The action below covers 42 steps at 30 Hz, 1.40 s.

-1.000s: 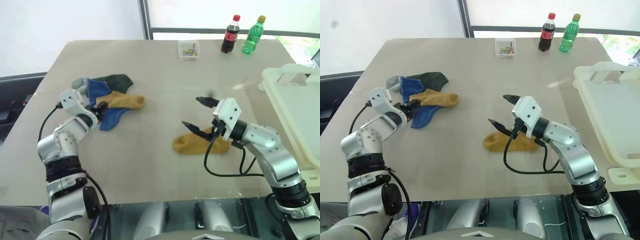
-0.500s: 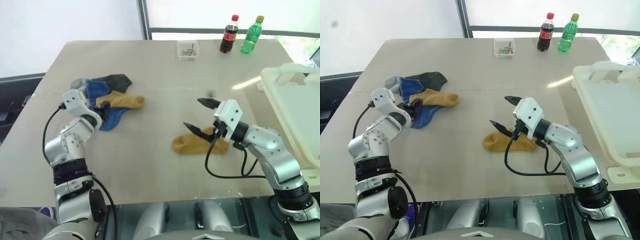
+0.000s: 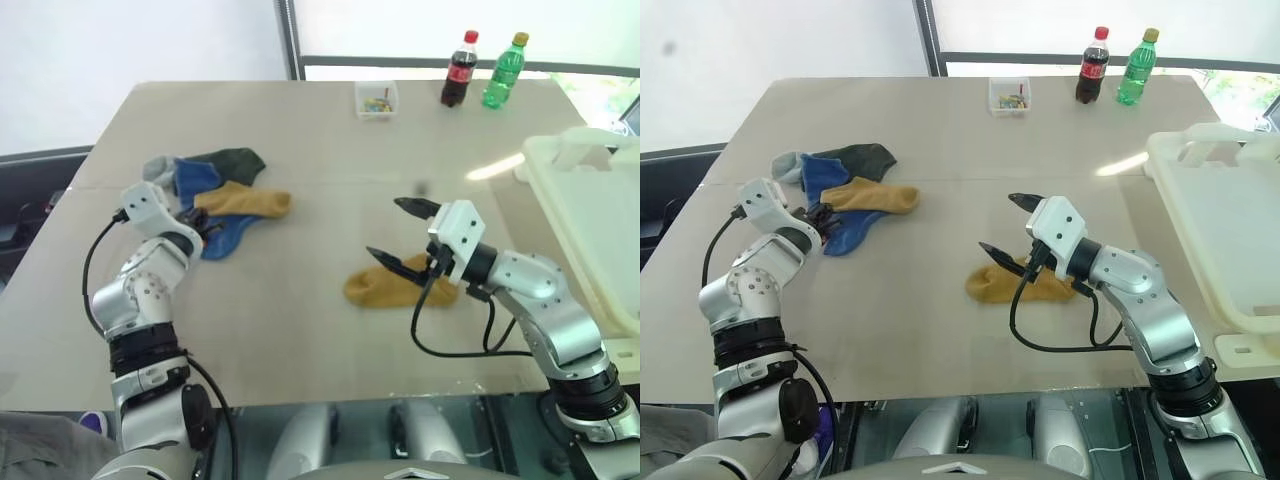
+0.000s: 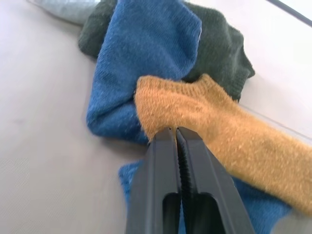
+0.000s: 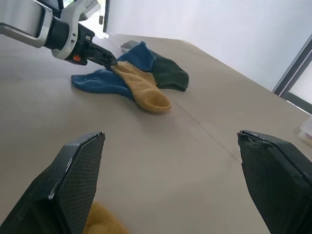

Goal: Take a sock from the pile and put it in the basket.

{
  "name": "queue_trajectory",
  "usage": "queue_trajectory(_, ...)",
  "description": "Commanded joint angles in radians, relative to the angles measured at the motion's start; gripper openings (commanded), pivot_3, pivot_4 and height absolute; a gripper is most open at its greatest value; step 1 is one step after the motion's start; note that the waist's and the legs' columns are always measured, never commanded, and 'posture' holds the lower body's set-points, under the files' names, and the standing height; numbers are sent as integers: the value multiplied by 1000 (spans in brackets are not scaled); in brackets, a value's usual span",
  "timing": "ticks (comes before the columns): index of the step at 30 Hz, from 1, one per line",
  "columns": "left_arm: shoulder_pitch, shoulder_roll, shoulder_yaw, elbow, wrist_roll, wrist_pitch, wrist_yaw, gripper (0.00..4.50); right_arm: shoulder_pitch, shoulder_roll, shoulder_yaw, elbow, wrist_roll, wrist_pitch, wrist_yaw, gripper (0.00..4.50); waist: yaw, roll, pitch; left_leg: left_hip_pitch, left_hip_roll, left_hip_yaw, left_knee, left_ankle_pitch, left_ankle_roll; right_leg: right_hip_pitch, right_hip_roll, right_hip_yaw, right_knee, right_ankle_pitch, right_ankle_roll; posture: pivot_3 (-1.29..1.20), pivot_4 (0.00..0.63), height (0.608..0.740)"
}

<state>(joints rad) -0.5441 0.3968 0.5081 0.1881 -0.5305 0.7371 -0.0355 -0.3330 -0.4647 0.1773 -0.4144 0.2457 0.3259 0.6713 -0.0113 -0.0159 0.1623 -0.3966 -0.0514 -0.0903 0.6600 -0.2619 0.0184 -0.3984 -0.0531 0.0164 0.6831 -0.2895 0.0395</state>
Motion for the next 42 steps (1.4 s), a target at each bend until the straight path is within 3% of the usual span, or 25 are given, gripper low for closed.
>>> queue_trajectory(1,-18,-5,13,-2,-11,-30,-9,296,-6,-9,-27,-37,9,-5,4,4500,0,0,0,0,0,0,0,0,0,0,0,0,0,0,0,0,150,740)
queue_trajectory(3,-13,-4,12,-8,-19,-28,-18,763,-5,-12,-29,-38,8,-4,3,4500,-1,0,0,0,0,0,1,0,0,0,0,0,0,0,0,0,150,740)
queue_trajectory(9,-11,-4,6,-11,6,-25,13,3302,1,-12,-27,-46,12,-2,-2,4500,-1,0,0,0,0,0,4,0,0,0,0,0,4,0,0,0,150,740)
queue_trajectory(21,-63,-17,-15,93,31,-77,4,3302,-2,-11,-25,-42,12,-3,0,4500,0,0,0,0,0,0,9,0,0,0,0,0,9,0,0,0,150,740)
queue_trajectory(24,-80,-20,-20,127,37,-99,-4,2525,2,-15,-28,-47,9,0,-2,4500,0,0,0,0,0,0,9,0,0,0,0,0,9,0,0,0,150,740)
queue_trajectory(29,-70,-34,-21,99,31,-95,3,43,10,-22,-32,-56,9,4,-8,4500,0,0,0,0,-1,0,9,0,0,0,0,1,9,0,0,0,150,740)
queue_trajectory(38,-22,-53,-15,8,22,-61,32,43,15,-21,-25,-56,5,1,-9,4500,0,0,0,0,0,0,9,0,0,0,0,1,10,0,0,0,150,740)
queue_trajectory(39,-21,-52,-17,3,23,-59,32,628,13,-21,-25,-53,4,0,-8,4500,0,0,0,0,0,0,9,0,0,0,0,1,10,0,0,0,150,740)
queue_trajectory(42,-14,-47,-23,-18,13,-55,8,1724,8,-19,-24,-46,4,-3,-6,4500,0,0,0,0,0,0,8,0,0,0,0,1,9,0,0,0,150,740)
